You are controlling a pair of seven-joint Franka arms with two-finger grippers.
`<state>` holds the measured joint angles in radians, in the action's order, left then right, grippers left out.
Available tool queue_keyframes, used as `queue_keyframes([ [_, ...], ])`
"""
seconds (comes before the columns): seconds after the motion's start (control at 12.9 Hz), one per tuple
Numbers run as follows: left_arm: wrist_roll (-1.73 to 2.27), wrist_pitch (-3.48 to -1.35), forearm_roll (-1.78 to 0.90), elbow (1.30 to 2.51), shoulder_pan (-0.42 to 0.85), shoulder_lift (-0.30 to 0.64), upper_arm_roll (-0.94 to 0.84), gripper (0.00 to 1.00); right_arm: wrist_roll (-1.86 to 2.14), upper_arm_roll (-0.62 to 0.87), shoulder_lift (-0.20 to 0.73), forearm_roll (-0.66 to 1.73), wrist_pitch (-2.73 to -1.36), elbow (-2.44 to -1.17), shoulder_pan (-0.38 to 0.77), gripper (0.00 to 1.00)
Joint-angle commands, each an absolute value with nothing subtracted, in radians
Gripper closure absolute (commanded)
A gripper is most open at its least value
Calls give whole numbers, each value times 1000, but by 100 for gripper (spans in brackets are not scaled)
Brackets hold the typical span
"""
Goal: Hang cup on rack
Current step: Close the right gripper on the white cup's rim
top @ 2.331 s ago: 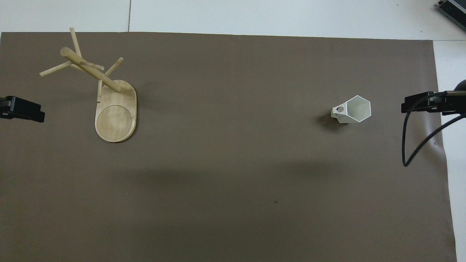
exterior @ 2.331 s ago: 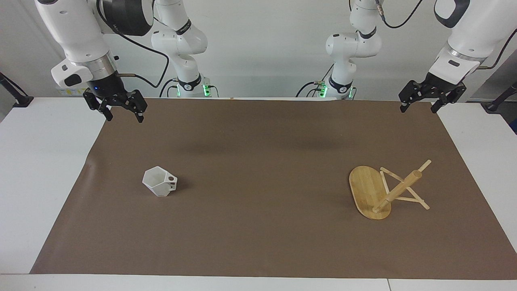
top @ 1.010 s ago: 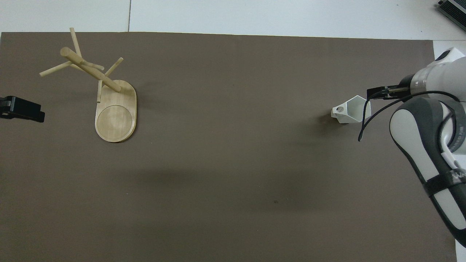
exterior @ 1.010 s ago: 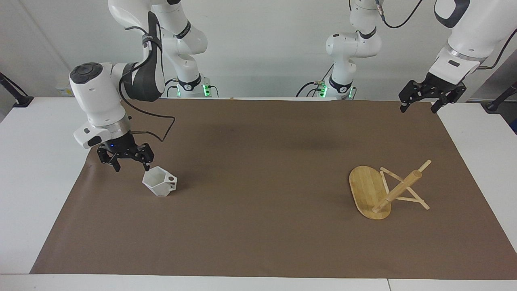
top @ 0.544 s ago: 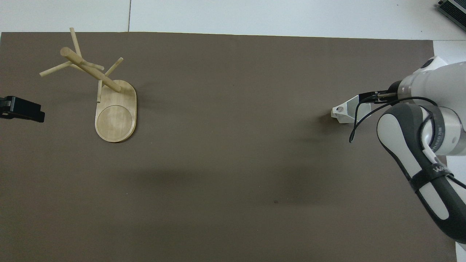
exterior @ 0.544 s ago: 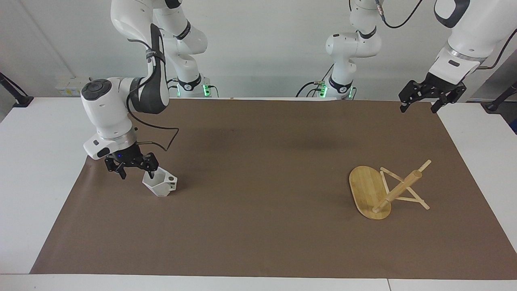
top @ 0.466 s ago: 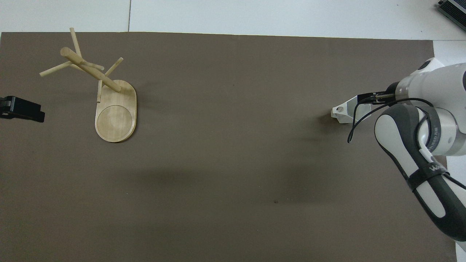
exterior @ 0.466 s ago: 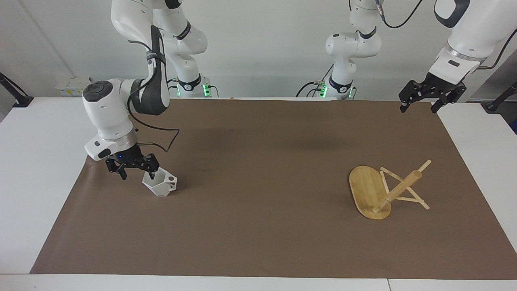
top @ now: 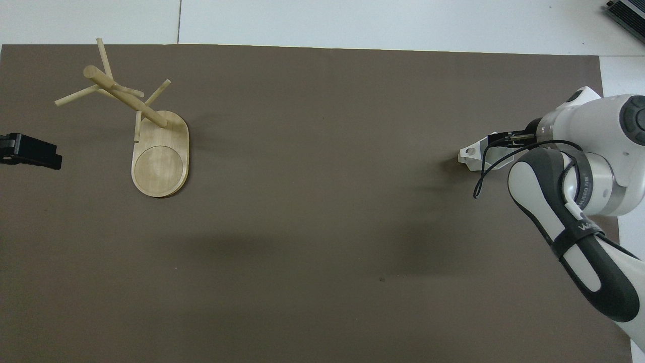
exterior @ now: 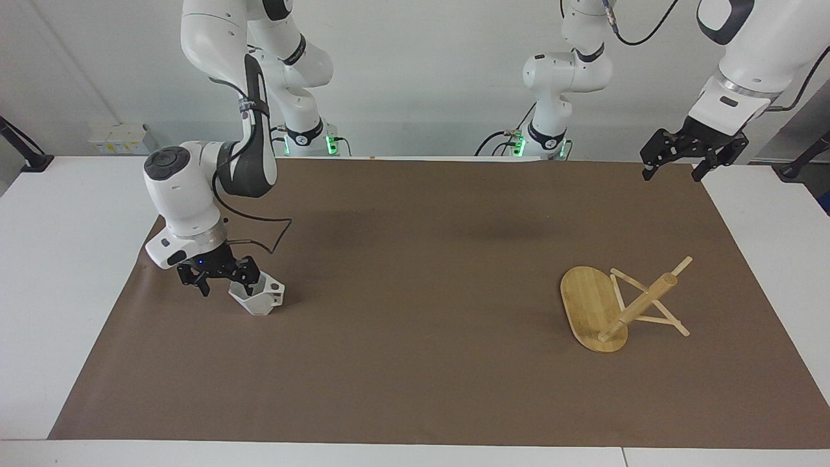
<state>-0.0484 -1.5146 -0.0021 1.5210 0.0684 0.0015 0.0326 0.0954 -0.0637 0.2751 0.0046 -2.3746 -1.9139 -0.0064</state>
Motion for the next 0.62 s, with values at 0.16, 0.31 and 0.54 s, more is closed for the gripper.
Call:
queue_keyframes([
  [0.16,-57,-1508,-17,1548,58,-25,31,0,112,-61,272,63,-2396,-1930,-15,12],
  [0.31,-57,-1508,-17,1548,60,-25,31,0,109,-61,272,63,-2396,-1930,-15,21],
  [0.54,-57,-1508,-17,1548,58,-25,31,0,110,-63,272,61,-2395,-1930,-15,31],
])
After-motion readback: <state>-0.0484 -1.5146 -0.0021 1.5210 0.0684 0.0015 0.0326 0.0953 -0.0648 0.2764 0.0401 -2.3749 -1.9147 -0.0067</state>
